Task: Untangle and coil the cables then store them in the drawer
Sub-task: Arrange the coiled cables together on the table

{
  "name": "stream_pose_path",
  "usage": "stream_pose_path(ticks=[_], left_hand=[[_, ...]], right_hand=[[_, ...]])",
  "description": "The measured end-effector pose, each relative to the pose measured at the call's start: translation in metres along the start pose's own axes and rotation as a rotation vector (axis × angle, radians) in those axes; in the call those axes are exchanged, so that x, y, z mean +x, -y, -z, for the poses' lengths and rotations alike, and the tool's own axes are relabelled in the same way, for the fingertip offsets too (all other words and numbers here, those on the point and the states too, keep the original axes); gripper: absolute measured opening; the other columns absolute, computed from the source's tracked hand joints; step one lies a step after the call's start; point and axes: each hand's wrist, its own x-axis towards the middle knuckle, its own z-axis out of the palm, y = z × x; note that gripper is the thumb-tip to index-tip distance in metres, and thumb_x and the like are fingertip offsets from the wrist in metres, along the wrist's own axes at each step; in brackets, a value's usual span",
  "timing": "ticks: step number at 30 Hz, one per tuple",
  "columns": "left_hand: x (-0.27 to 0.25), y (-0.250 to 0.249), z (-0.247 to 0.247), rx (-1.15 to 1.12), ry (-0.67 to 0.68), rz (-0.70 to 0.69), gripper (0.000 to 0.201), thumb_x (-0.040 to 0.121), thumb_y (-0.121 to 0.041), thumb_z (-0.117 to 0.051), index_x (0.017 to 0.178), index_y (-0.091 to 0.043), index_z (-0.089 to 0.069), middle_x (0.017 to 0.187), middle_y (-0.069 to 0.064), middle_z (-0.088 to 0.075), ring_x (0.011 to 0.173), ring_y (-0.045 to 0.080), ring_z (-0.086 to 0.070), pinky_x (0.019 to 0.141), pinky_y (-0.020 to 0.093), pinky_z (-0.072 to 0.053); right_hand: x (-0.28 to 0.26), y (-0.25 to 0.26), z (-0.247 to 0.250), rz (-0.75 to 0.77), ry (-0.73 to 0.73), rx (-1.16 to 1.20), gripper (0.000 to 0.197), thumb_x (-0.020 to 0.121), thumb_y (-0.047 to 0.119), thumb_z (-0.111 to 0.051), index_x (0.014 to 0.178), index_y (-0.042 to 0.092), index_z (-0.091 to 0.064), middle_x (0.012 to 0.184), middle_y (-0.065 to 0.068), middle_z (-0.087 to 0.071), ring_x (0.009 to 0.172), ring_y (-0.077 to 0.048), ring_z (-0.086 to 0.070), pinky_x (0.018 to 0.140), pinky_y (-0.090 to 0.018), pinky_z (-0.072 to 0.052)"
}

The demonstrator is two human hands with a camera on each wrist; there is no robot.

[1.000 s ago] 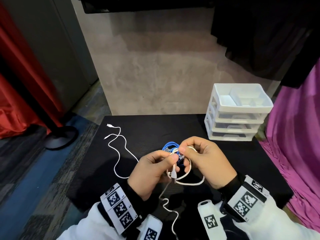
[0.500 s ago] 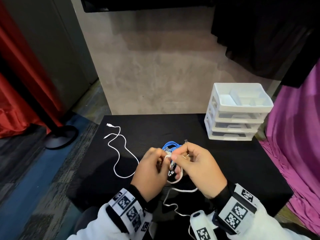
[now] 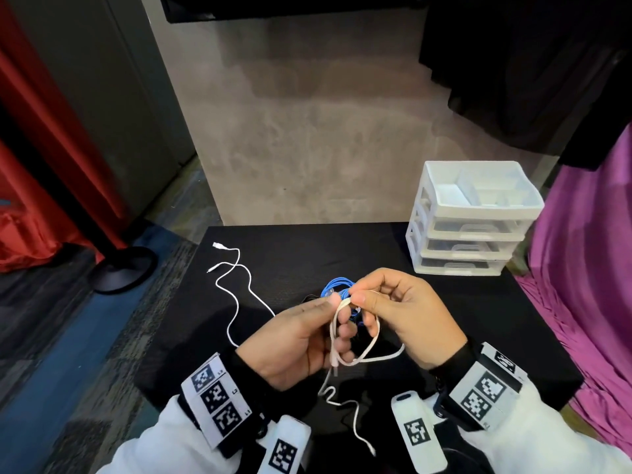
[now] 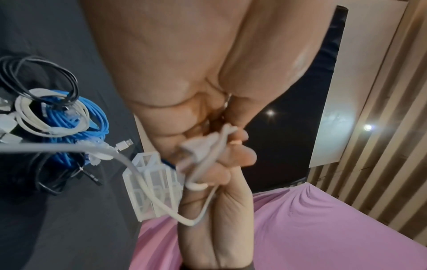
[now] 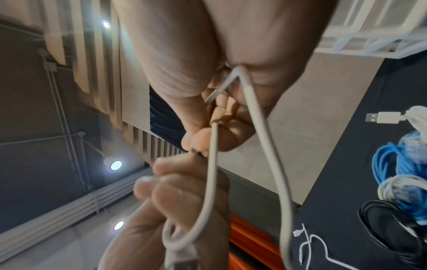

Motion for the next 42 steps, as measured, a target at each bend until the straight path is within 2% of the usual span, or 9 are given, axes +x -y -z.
stream_pose_path(ticks=[9,14,18,22,24,28,33,38,42], left_hand=[[0.002,-0.006,-0.006,-0.245,-0.143,-0.126,0.031,0.104,-0.030,-0.045,0.081,-0.012,-0.056,0.096,0.008,-0.067,0.048,0.005,-0.043,0.053,0.024,-0.051],[0.005,-0.018,-0.006,-0.262,-0.173,-0.309,0.030,0.107,-0.026,-0.037,0.089,-0.009,-0.053,0.135,0.021,-0.063,0.083,0.016,-0.075,0.074,0.031,-0.061],[0.018,-0.014,0.005,-0.042,-0.383,-0.427,0.021,0.109,-0.018,-0.039,0.098,-0.004,-0.051,0.141,0.014,-0.059,0.105,0.038,-0.073,0.081,0.041,-0.063],[0.022,-0.003,0.023,0.542,-0.445,-0.475,0.027,0.110,-0.023,-0.033,0.092,-0.007,-0.044,0.153,0.013,-0.046,0.102,0.024,-0.075,0.081,0.032,-0.060],[0.021,0.004,0.031,0.845,-0.388,-0.446,0.025,0.109,-0.026,-0.034,0.093,-0.012,-0.047,0.146,0.026,-0.050,0.099,0.011,-0.075,0.087,0.029,-0.057],[0.015,0.017,0.023,0.989,-0.267,-0.305,0.026,0.107,-0.042,-0.038,0.094,-0.031,-0.057,0.105,-0.003,-0.076,0.068,0.009,-0.071,0.084,0.037,-0.053],[0.004,0.013,0.004,0.724,-0.080,-0.198,0.041,0.101,-0.041,-0.036,0.102,-0.014,-0.067,0.051,0.003,-0.044,0.047,0.018,-0.039,0.063,0.035,-0.049],[-0.004,-0.005,-0.009,0.286,-0.091,-0.329,0.027,0.107,-0.017,-0.037,0.086,-0.012,-0.054,0.119,0.033,-0.066,0.043,0.009,-0.027,0.052,0.025,-0.042],[0.001,-0.016,0.001,0.129,-0.161,-0.424,0.033,0.109,-0.021,-0.032,0.092,-0.008,-0.058,0.136,0.019,-0.063,0.050,0.007,-0.043,0.065,0.026,-0.051]], right_hand=[[-0.001,-0.022,0.005,-0.189,-0.032,-0.139,0.016,0.101,0.023,-0.066,0.105,0.020,-0.082,0.072,-0.007,-0.058,0.049,-0.016,-0.048,0.042,-0.025,-0.040],[-0.019,-0.047,-0.015,-0.299,0.029,-0.146,0.022,0.107,0.029,-0.056,0.115,0.029,-0.076,0.064,-0.007,-0.050,0.040,-0.014,-0.039,0.034,-0.020,-0.030],[-0.035,-0.043,-0.026,-0.255,0.166,-0.399,0.025,0.107,0.033,-0.055,0.100,0.020,-0.075,0.056,0.003,-0.048,0.044,-0.007,-0.039,0.046,-0.022,-0.033],[-0.034,-0.015,-0.016,-0.090,0.225,-0.593,0.026,0.105,0.035,-0.058,0.088,0.022,-0.073,0.058,0.009,-0.045,0.056,-0.004,-0.040,0.058,-0.023,-0.034],[-0.031,0.000,-0.010,-0.028,0.252,-0.648,0.026,0.104,0.030,-0.060,0.084,0.021,-0.072,0.059,0.010,-0.046,0.057,-0.004,-0.041,0.059,-0.020,-0.034],[-0.018,0.015,0.002,0.012,0.207,-0.598,0.024,0.098,0.007,-0.062,0.081,0.019,-0.073,0.064,0.016,-0.061,0.061,0.000,-0.052,0.065,-0.016,-0.040],[0.006,0.012,0.019,0.084,0.072,-0.517,0.020,0.091,0.032,-0.074,0.080,0.015,-0.075,0.074,-0.008,-0.072,0.075,-0.031,-0.067,0.080,-0.048,-0.057],[0.015,-0.021,0.026,0.014,-0.009,-0.405,0.021,0.101,0.032,-0.066,0.086,0.020,-0.074,0.065,-0.008,-0.057,0.058,-0.006,-0.049,0.060,-0.022,-0.039],[-0.005,-0.054,0.012,-0.070,-0.015,-0.443,0.024,0.106,0.026,-0.058,0.092,0.026,-0.078,0.059,0.004,-0.054,0.053,-0.005,-0.044,0.057,-0.023,-0.036]])
